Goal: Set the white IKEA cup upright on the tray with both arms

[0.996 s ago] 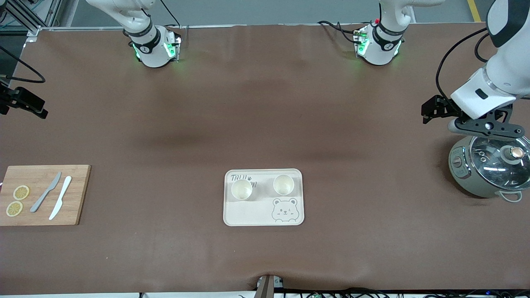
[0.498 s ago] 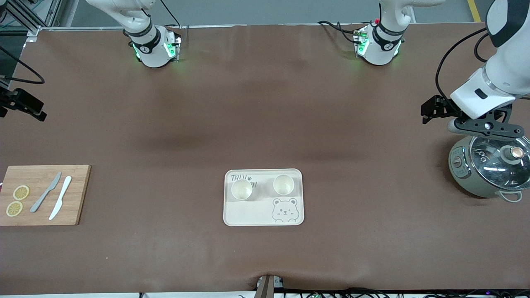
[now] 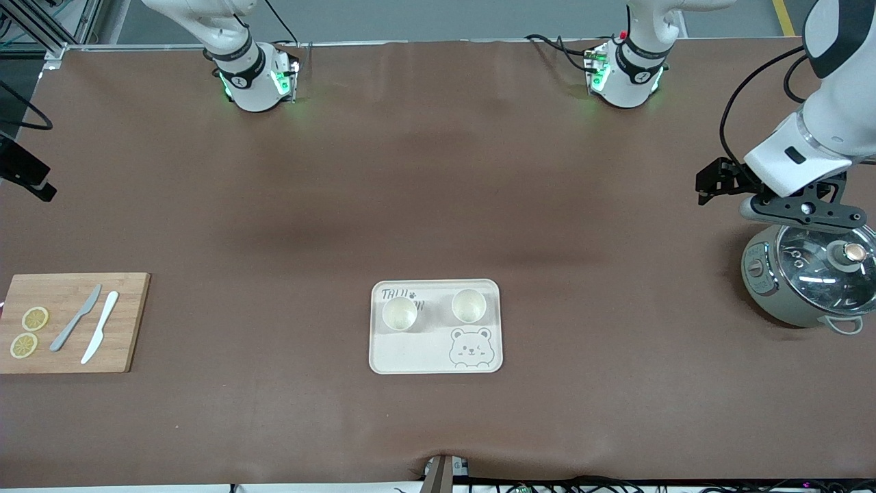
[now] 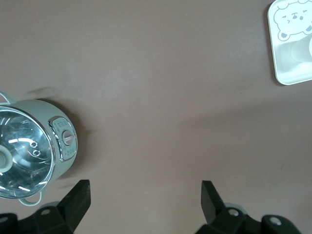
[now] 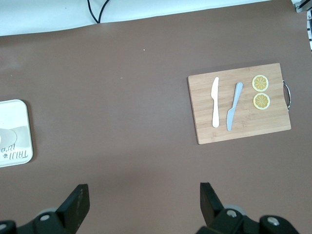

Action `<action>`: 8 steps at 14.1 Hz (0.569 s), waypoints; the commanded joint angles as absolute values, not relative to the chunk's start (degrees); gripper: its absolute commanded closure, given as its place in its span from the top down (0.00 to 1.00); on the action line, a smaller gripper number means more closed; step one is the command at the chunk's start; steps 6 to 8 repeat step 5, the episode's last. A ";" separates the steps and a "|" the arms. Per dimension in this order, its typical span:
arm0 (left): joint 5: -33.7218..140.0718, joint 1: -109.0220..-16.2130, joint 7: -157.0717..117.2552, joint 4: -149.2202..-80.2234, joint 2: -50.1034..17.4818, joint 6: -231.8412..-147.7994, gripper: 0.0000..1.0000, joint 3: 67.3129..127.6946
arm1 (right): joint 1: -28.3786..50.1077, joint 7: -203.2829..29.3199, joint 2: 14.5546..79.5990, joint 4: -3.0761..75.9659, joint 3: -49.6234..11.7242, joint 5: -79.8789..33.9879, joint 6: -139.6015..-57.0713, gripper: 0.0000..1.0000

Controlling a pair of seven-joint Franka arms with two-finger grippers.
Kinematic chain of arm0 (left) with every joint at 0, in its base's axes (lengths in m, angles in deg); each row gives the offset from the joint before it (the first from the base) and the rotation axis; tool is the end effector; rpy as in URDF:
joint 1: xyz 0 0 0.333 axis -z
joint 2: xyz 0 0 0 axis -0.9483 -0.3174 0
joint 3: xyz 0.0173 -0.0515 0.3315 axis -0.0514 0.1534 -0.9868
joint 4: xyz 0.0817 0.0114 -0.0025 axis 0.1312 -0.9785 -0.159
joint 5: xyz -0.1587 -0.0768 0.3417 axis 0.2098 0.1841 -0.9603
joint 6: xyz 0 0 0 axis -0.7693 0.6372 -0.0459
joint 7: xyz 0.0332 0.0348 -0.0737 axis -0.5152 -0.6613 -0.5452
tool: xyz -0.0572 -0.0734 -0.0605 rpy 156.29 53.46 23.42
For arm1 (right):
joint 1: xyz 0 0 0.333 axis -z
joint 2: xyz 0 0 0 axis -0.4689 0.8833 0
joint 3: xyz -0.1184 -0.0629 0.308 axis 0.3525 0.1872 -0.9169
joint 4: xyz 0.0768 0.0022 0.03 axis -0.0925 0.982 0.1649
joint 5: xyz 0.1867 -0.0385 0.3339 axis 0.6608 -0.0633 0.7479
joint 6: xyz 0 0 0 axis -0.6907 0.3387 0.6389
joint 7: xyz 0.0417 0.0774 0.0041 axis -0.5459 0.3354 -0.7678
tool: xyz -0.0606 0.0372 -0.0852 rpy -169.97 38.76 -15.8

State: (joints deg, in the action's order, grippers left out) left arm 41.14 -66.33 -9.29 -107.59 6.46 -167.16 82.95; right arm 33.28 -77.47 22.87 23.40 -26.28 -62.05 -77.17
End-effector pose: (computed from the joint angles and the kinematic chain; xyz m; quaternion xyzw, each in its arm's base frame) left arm 0.5609 -0.0806 0.5997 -0.9930 0.1153 0.0078 0.0251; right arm 0.5490 -0.0368 0.6888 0.9943 -0.0689 0.0799 0.0183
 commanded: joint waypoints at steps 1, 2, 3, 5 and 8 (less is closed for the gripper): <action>41.28 -66.31 -10.29 -107.29 6.50 -167.32 1.00 83.22 | 33.77 -77.11 23.61 22.06 -26.95 -61.20 -76.41 1.00; 41.28 -66.31 -10.29 -107.38 6.50 -167.32 1.00 83.22 | 33.68 -77.12 23.61 21.97 -27.03 -61.20 -76.49 1.00; 41.28 -66.39 -10.29 -107.38 6.50 -167.32 1.00 83.22 | 33.68 -77.20 23.61 21.97 -27.04 -61.20 -76.41 1.00; 41.28 -66.39 -10.29 -107.38 6.41 -167.32 1.00 83.22 | 31.93 -77.38 23.61 21.97 -27.30 -61.55 -76.41 1.00; 41.28 -66.39 -10.29 -107.38 6.41 -167.32 1.00 83.22 | 31.93 -77.38 23.61 21.97 -27.30 -61.55 -76.41 1.00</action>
